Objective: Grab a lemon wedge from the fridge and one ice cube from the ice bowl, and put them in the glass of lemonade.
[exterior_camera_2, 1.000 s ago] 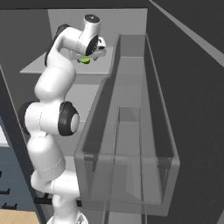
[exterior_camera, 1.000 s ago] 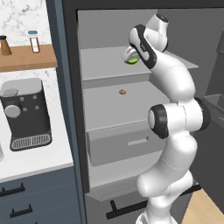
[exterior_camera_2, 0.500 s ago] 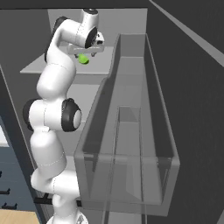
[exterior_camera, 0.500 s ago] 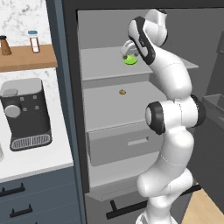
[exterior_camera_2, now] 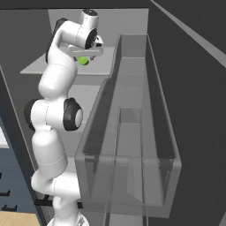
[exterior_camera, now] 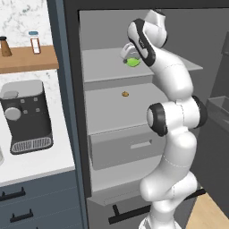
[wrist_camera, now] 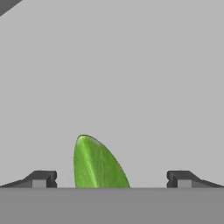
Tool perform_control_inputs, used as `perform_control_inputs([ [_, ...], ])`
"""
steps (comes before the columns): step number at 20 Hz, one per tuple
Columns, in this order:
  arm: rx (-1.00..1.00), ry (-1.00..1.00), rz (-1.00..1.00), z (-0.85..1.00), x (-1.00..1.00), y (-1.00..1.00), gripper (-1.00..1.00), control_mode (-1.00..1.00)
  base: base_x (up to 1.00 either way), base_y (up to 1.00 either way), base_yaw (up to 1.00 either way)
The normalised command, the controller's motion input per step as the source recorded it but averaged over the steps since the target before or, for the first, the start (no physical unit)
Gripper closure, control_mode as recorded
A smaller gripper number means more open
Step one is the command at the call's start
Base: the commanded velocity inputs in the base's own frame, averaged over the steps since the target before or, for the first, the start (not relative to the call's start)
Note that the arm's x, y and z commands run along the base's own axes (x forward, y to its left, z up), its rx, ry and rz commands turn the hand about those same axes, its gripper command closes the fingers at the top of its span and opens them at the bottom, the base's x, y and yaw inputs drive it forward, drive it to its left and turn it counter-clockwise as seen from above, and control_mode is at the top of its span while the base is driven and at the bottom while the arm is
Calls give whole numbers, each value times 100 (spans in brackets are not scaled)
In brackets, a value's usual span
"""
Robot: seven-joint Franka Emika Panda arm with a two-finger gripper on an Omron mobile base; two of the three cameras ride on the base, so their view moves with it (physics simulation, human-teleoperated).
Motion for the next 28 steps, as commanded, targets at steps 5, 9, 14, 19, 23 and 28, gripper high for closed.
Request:
perform_control_inputs([
  [5,0,3,0,-33,0,4,-100,-100,0,0,0],
  [9,0,0,0,-15,-3,2,-100,-100,0,0,0],
  [14,0,0,0,0,-4,4,100,-100,0,0,0],
  [19,0,5,0,-7,-6,1,100,-100,0,0,0],
  [23,0,2,-1,-28,-28,2,100,-100,0,0,0],
  [28,0,-10,-9,-17,-90,-5,100,-100,0,0,0],
])
